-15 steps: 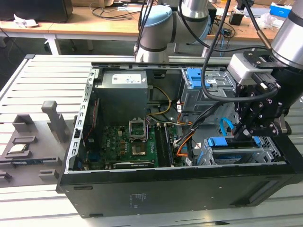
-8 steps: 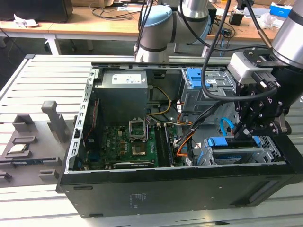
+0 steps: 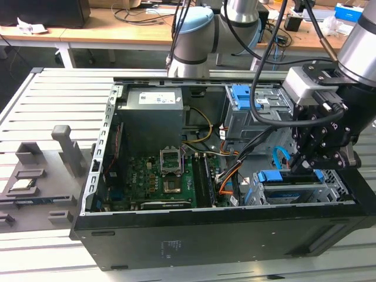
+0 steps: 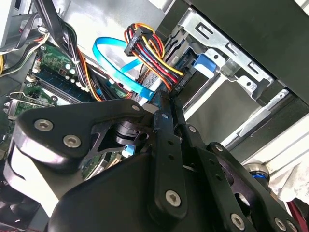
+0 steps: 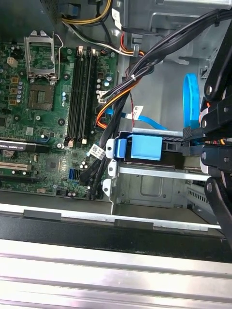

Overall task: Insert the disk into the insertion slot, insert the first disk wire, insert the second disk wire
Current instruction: 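Insert the second disk wire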

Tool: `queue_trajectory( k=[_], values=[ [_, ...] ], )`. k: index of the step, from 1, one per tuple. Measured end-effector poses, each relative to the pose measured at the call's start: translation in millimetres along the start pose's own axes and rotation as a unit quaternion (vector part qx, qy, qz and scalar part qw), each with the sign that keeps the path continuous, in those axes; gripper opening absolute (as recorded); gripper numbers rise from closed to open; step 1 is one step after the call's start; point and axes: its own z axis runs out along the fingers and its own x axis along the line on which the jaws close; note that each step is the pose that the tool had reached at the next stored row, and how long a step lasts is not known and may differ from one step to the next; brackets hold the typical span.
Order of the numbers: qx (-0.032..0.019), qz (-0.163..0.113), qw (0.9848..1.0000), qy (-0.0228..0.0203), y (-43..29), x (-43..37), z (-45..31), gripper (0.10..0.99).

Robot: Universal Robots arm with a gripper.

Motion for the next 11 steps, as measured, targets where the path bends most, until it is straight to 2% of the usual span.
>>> queue_trajectory(
  k=[9,10,11],
  values=[
    [0.0001,0.000,1.0000,-0.0004,-0.2,0.0,3.1,0.173],
    [0.0000,0.000,1.0000,-0.0001,-0.2,0.0,2.9,0.235],
    [0.0000,0.000,1.0000,0.0001,0.0,0.0,0.4,0.235]
  ],
)
